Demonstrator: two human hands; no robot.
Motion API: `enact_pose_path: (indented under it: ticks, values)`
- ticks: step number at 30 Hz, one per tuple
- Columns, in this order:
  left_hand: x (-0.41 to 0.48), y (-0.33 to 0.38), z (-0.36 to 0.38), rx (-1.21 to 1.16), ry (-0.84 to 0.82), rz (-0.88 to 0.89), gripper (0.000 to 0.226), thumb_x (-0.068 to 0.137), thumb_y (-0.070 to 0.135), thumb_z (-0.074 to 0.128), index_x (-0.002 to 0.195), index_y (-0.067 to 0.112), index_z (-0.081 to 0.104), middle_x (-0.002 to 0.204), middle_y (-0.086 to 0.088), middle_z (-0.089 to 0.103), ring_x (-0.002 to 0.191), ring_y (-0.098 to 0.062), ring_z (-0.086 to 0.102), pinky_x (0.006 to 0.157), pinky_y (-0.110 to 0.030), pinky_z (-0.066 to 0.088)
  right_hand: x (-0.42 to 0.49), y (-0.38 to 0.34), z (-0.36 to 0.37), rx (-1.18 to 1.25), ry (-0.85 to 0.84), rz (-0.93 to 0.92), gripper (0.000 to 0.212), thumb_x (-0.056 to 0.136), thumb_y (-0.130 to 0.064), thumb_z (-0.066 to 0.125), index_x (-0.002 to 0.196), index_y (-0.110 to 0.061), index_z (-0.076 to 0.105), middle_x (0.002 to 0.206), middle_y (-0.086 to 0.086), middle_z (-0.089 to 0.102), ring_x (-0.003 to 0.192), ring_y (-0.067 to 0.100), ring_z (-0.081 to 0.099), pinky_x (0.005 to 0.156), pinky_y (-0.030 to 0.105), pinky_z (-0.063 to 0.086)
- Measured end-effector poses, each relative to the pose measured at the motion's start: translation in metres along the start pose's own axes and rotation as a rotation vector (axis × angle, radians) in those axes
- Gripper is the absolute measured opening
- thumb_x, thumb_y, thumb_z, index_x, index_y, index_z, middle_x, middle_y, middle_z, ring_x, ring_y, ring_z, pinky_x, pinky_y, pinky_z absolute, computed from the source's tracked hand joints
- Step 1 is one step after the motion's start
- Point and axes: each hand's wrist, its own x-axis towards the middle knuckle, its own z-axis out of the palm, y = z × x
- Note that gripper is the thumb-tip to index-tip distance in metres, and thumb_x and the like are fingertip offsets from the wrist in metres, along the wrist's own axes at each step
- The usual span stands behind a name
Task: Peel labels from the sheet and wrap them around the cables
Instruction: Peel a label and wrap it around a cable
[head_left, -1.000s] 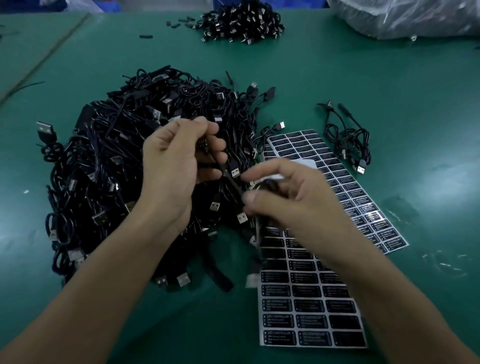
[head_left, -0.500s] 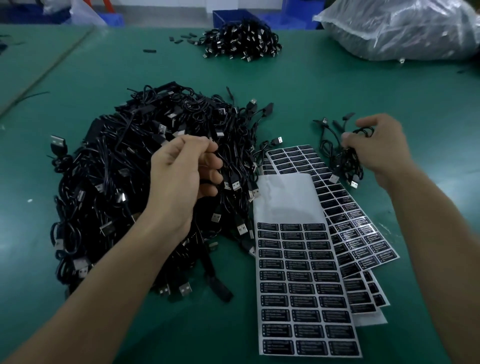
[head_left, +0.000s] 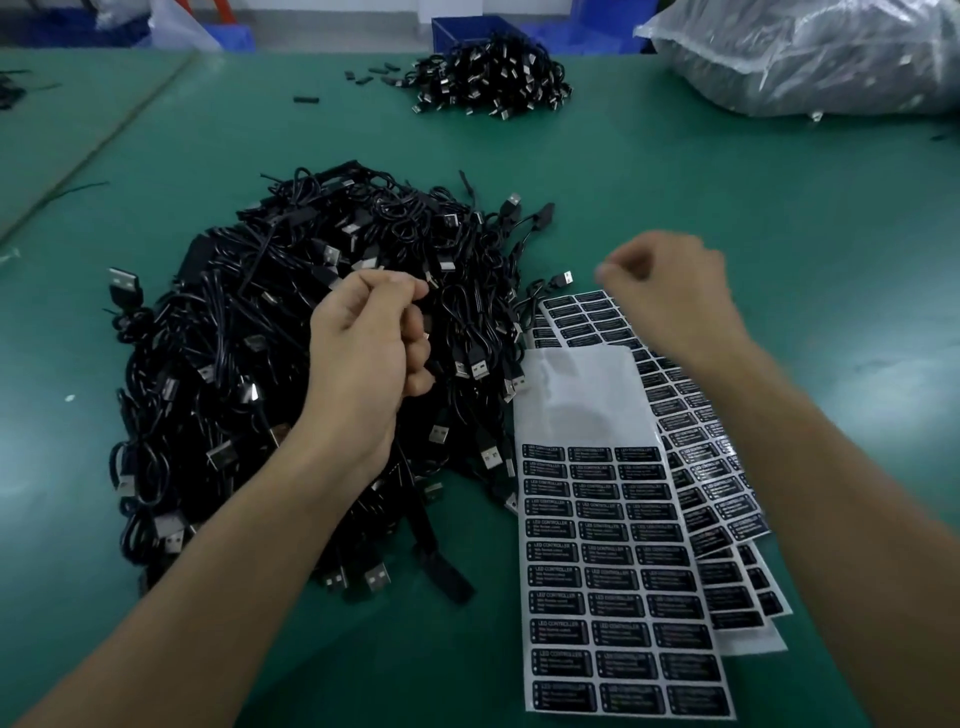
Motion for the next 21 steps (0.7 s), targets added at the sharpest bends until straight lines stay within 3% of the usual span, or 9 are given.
enact_pose_path:
  ticks: [2, 3, 5, 8, 11, 15, 17, 21]
  values:
    - [0.0, -0.002, 0.001, 0.028, 0.01, 0.01, 0.017, 0.101, 0.011, 0.056, 0.085, 0.018, 0.057, 0.059, 0.01, 0.044, 0.049, -0.004, 0.038, 0.041, -0.018, 0.033, -0.015, -0.026, 0.014, 0.106, -0.155, -0.047, 0.037, 0.097, -0.034, 0.059, 0.096, 0.0, 0.073, 0.087, 0.009, 0.075, 0.088, 0.033, 0.07, 0.061, 0.01, 0.049]
    - [0.001, -0.003, 0.001, 0.054, 0.015, 0.019, 0.017, 0.1, 0.009, 0.058, 0.086, 0.019, 0.056, 0.06, 0.01, 0.042, 0.048, -0.004, 0.035, 0.04, -0.018, 0.033, -0.02, -0.037, 0.021, 0.127, -0.209, -0.063, 0.041, 0.098, -0.037, 0.059, 0.095, 0.002, 0.072, 0.085, 0.011, 0.075, 0.086, 0.032, 0.07, 0.059, 0.01, 0.048]
    - [0.002, -0.005, 0.001, 0.102, 0.026, 0.034, 0.02, 0.097, 0.003, 0.059, 0.089, 0.02, 0.053, 0.063, 0.008, 0.037, 0.047, -0.004, 0.032, 0.039, -0.017, 0.032, -0.026, -0.05, 0.036, 0.129, -0.26, -0.085, 0.044, 0.097, -0.04, 0.06, 0.096, 0.003, 0.072, 0.089, 0.018, 0.074, 0.087, 0.031, 0.069, 0.071, 0.024, 0.053]
    - [0.004, -0.007, 0.0, 0.098, 0.027, 0.032, 0.023, 0.097, -0.002, 0.054, 0.093, 0.02, 0.052, 0.064, 0.008, 0.038, 0.047, -0.003, 0.034, 0.041, -0.018, 0.033, -0.029, -0.057, 0.047, 0.074, -0.216, -0.072, 0.024, 0.093, -0.034, 0.066, 0.1, -0.011, 0.068, 0.1, 0.007, 0.069, 0.093, 0.024, 0.063, 0.085, 0.036, 0.052]
    - [0.005, -0.007, -0.001, 0.059, 0.019, 0.038, 0.02, 0.098, -0.002, 0.053, 0.095, 0.018, 0.052, 0.064, 0.01, 0.044, 0.05, -0.003, 0.04, 0.044, -0.019, 0.038, -0.04, -0.06, 0.05, -0.021, -0.092, -0.132, 0.016, 0.094, -0.036, 0.064, 0.1, -0.021, 0.064, 0.103, 0.001, 0.05, 0.096, 0.021, 0.054, 0.078, 0.033, 0.042]
    - [0.005, -0.008, -0.001, 0.055, 0.006, 0.057, 0.017, 0.099, 0.0, 0.052, 0.094, 0.017, 0.053, 0.054, 0.016, 0.051, 0.051, -0.004, 0.046, 0.047, -0.02, 0.044, -0.055, -0.071, 0.056, -0.186, -0.139, -0.178, 0.04, 0.089, -0.053, 0.065, 0.102, -0.016, 0.065, 0.099, 0.0, 0.04, 0.102, 0.026, 0.053, 0.075, 0.035, 0.041]
    - [0.005, -0.008, -0.001, 0.049, 0.006, 0.058, 0.017, 0.1, 0.002, 0.051, 0.093, 0.018, 0.054, 0.054, 0.016, 0.053, 0.051, -0.004, 0.049, 0.048, -0.021, 0.045, -0.055, -0.074, 0.056, -0.181, -0.166, -0.148, 0.041, 0.087, -0.052, 0.069, 0.102, -0.015, 0.064, 0.1, 0.0, 0.042, 0.102, 0.025, 0.053, 0.077, 0.037, 0.044]
    - [0.006, -0.008, 0.0, 0.013, 0.018, 0.032, 0.016, 0.098, 0.004, 0.051, 0.093, 0.018, 0.056, 0.066, 0.009, 0.054, 0.06, -0.004, 0.053, 0.053, -0.022, 0.049, -0.047, -0.073, 0.053, 0.013, -0.283, -0.047, 0.031, 0.088, -0.04, 0.073, 0.077, -0.012, 0.065, 0.085, 0.005, 0.06, 0.075, 0.024, 0.057, 0.065, 0.035, 0.047]
